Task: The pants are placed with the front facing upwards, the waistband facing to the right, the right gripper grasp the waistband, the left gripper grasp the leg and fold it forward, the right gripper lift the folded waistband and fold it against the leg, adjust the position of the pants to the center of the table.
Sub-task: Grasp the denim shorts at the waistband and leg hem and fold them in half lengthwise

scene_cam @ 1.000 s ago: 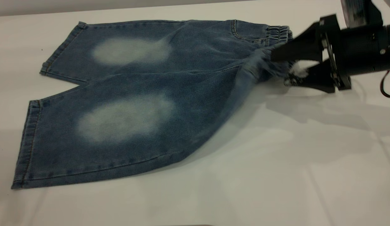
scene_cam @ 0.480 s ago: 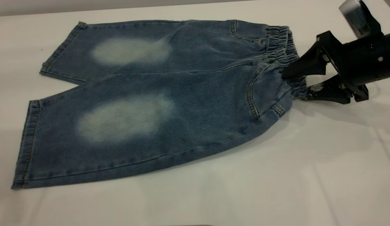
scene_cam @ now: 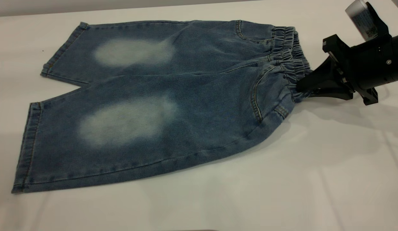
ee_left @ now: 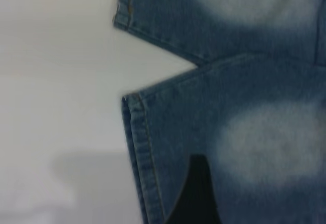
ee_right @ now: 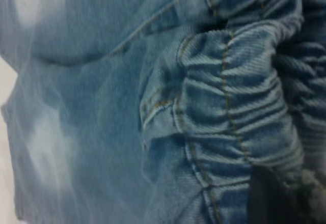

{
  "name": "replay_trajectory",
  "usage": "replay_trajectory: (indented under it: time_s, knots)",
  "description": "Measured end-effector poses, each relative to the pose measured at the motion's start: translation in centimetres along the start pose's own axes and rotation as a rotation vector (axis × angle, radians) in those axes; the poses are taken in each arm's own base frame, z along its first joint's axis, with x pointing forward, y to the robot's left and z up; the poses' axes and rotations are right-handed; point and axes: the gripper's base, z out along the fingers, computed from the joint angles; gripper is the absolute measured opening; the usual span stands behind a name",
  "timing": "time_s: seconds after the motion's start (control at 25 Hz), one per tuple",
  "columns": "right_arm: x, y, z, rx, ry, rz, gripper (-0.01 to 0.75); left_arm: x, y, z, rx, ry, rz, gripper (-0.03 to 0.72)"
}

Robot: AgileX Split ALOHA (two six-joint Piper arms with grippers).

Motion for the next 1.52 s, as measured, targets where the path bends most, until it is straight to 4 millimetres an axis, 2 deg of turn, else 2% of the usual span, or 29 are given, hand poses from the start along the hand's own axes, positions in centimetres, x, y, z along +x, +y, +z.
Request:
replay_trajectory:
  time_s: [0.2,0.44,0.6,0.84,1.2,1.4,1.52]
  knots:
    - [-0.3,0.9,-0.7,-0.001,0.020,-0.063,0.032,1.8,-0.1,0.7,0.016,0.209,-0.005,0.568]
    - [-1.1,2.9,-2.2,-0.015,0.003,-0.132,0.032,4.5,0.8,4.3,-0.014,0.394,-0.028,0.568]
    - [-1.1,3.0,-2.3,-0.016,0.004,-0.137,0.032,5.7,1.4,7.1,-0.039,0.481,-0.042,0.568]
    - [-1.1,3.0,-2.3,-0.016,0.004,-0.137,0.032,8.8,2.2,10.7,-0.069,0.680,-0.066,0.568]
    - [-1.1,3.0,-2.3,-0.015,0.005,-0.138,0.032,11.3,3.2,13.8,-0.110,0.744,-0.063,0.568]
    - [-1.1,3.0,-2.3,-0.015,0.005,-0.138,0.032,11.8,3.6,14.9,-0.127,0.718,-0.058,0.566]
    - [-1.1,3.0,-2.4,-0.015,0.004,-0.137,0.032,12.1,3.8,15.4,-0.134,0.716,-0.058,0.538]
